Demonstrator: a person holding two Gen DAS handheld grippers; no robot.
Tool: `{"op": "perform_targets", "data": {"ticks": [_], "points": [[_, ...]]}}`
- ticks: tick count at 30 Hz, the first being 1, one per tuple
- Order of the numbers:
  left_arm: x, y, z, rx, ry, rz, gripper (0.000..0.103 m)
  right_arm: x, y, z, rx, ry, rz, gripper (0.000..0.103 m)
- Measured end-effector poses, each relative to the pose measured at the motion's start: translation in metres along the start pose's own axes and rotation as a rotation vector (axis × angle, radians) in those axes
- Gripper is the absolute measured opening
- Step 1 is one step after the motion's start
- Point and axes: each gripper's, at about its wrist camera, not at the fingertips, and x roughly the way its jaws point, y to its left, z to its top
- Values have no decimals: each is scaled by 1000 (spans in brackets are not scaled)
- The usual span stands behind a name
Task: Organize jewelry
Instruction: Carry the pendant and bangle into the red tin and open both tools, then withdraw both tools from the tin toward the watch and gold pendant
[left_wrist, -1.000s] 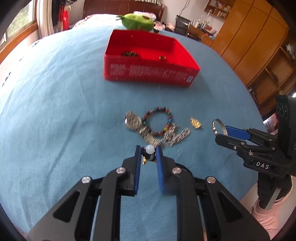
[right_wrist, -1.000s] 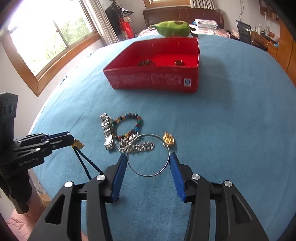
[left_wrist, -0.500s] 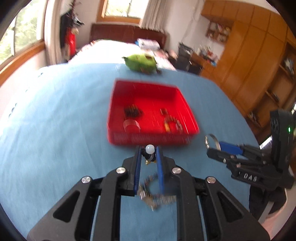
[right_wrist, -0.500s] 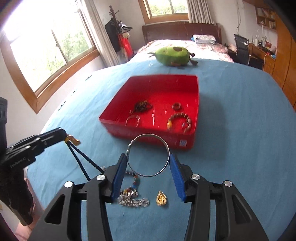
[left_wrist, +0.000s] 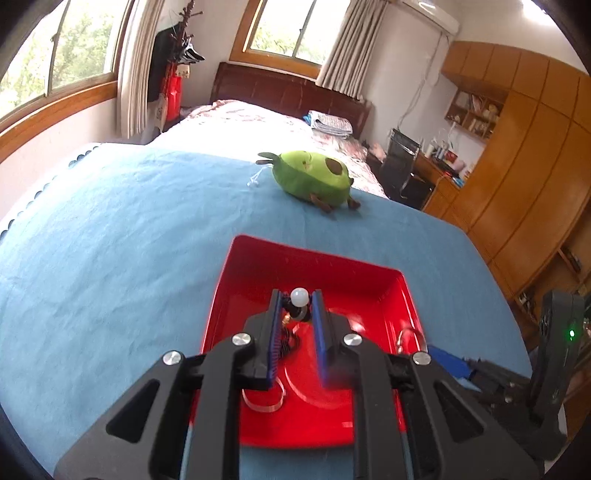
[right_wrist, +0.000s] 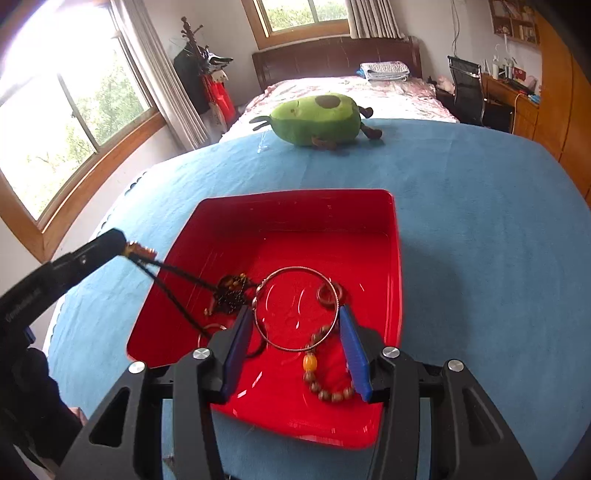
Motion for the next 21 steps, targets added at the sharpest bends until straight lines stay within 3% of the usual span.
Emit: {"op": "perform_targets", "data": {"ticks": [9,21], "points": [[97,8,3,-15,207,60,15,58,1,12,-45,84,-71,48],[110,9,-7,6,229,87,15,76,10,1,-85,120,-100,48]]}}
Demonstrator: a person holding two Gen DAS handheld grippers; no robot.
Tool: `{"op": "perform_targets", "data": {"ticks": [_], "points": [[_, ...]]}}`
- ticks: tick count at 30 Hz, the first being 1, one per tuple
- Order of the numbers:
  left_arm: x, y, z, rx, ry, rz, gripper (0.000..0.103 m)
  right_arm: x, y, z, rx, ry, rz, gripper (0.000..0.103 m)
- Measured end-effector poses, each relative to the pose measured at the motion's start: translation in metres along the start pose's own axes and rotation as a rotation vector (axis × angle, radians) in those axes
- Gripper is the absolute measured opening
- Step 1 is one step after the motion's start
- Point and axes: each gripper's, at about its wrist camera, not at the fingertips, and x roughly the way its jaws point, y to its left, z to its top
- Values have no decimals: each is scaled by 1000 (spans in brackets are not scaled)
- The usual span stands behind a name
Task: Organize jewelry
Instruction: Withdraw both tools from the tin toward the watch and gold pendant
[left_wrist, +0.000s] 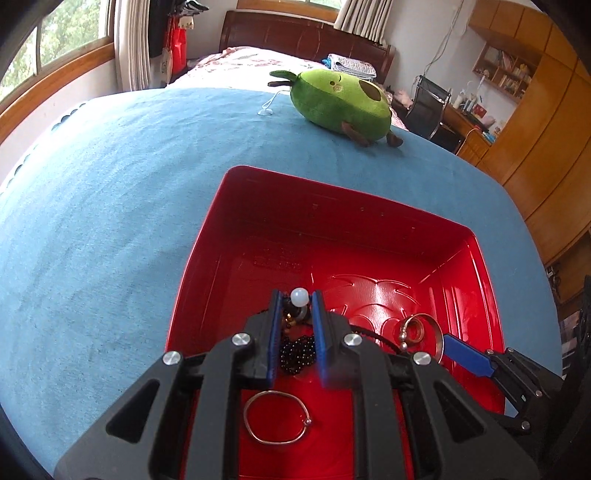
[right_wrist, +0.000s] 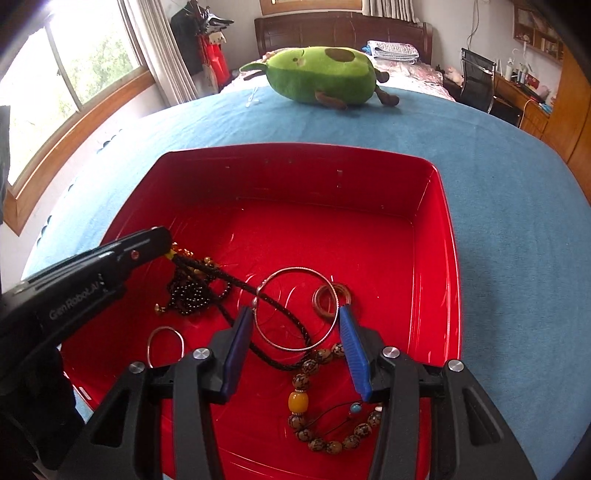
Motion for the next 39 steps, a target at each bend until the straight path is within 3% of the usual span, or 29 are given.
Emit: {"op": "perform_targets", "data": {"ticks": [8,9,10,12,23,30,39], "points": [[4,-1,-3,2,8,15,17,0,2,-2,-5,3,0,48],[4,-1,-3,3,12,26,20,0,2,-2,-7,5,3,48],[5,-1,-3,4,18,35,36,0,2,-1,-9,7,10,51],[4,-1,-2,11,15,48,49,-2,1,-1,-2,3,28,53],[-25,1,-3,31,-40,51,51,-25,-5,-2,17,-48,48,53],[-34,3,-11,37,-4,61,55,-32,-13,-4,55,-42,82,53],[-64,10,-52,96,6,100,66,-61,-19,-25,67,-68,85,53]]}}
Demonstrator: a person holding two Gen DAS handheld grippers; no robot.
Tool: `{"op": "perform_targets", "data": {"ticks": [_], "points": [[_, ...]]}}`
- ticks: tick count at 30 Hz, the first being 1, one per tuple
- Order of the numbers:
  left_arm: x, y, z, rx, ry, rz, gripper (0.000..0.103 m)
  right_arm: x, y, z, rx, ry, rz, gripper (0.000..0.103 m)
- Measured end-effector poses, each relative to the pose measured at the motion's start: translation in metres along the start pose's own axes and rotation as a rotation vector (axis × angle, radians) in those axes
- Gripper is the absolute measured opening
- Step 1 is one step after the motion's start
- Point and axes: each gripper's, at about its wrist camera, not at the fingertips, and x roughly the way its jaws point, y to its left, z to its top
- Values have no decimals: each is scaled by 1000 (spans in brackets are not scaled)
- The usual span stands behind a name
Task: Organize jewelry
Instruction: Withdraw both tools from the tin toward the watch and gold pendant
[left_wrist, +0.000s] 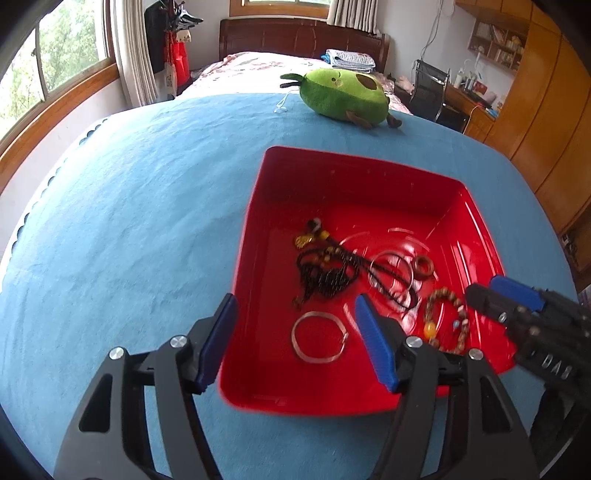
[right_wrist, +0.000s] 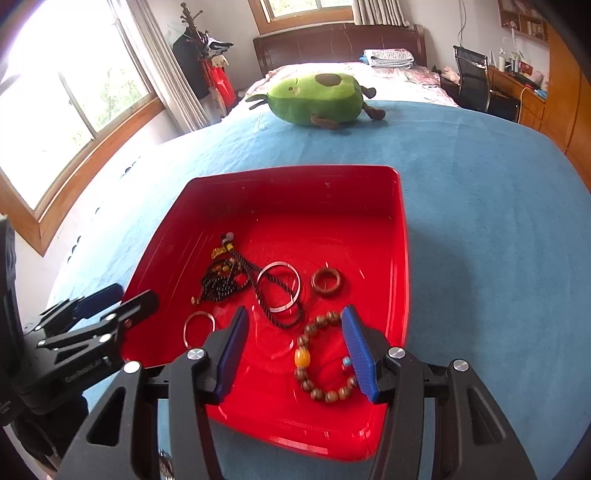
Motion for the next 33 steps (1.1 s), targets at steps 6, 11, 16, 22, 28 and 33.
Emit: {"op": "perform_targets", "data": {"ticks": [6,11,16,22,28,33], "points": [[-31,13,-45,23,16,19,68,-35,-3,-29,-14,-33,-8,53],[-42,23,-87,10,94,27,69,-62,-3,-64,-43,-38,-13,53],[-44,27,-127,-20,185,-9,68,-71,-3,-102,-47,10,32,53],[-55,24,-152,-81,186,-40,67,-72,-3,-139,-59,26,66,53],[-47,16,-160,-127,207,-22,65,-67,-6,-144,-57,10,78,53],[-32,12,-156,-142,227,16,60,-58,-7,-147,-62,19,89,54]]}}
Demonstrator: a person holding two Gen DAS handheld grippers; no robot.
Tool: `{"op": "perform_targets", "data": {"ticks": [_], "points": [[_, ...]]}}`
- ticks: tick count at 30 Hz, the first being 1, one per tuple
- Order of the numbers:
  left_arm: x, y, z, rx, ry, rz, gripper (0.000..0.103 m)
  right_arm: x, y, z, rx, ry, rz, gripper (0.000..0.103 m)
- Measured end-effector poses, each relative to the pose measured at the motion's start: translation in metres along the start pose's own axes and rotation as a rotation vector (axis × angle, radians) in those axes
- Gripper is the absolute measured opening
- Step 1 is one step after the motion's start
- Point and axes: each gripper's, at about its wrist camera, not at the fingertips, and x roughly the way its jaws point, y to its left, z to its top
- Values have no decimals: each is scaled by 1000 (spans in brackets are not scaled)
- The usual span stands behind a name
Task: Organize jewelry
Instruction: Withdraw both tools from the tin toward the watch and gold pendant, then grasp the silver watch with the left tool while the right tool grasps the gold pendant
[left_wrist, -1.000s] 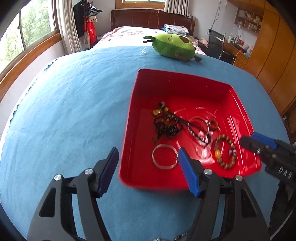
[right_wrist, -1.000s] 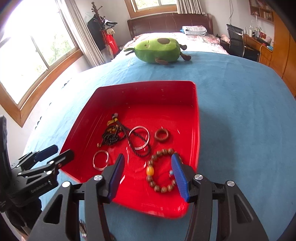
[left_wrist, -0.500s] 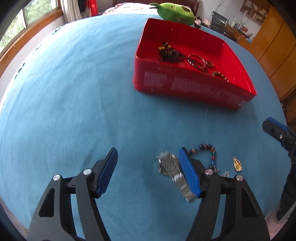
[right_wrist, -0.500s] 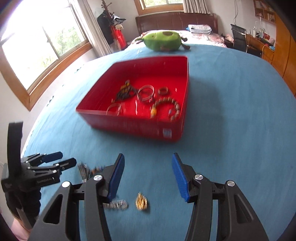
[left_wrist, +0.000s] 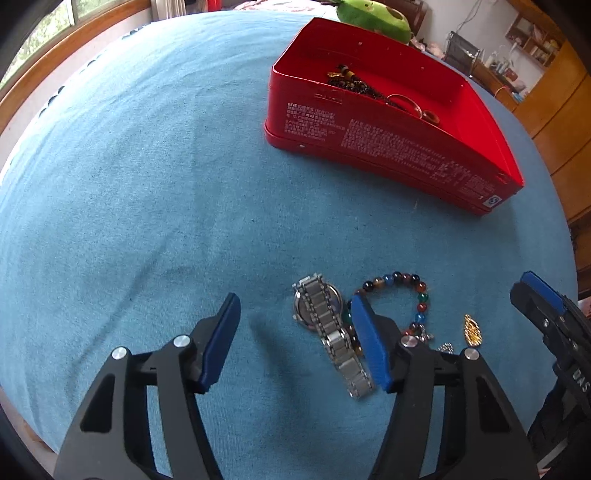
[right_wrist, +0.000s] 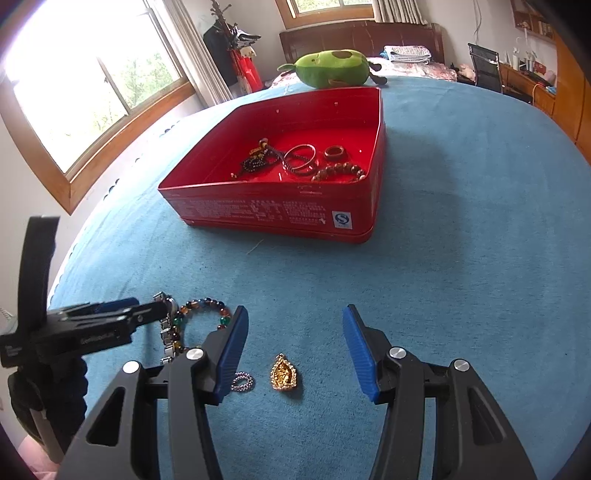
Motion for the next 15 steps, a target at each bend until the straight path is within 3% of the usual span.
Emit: {"op": "perform_targets", "data": {"ticks": [5,8,15], "points": [[10,-2,4,22,15,-2,47,10,1,-2,-18,23,-1,54],[10,-6,5,55,23,-40,28,18,3,-4,-25,42,0,54],[11,-5,10,140,9,-91,22,32,-2,-7,4,74,-9,54]]}}
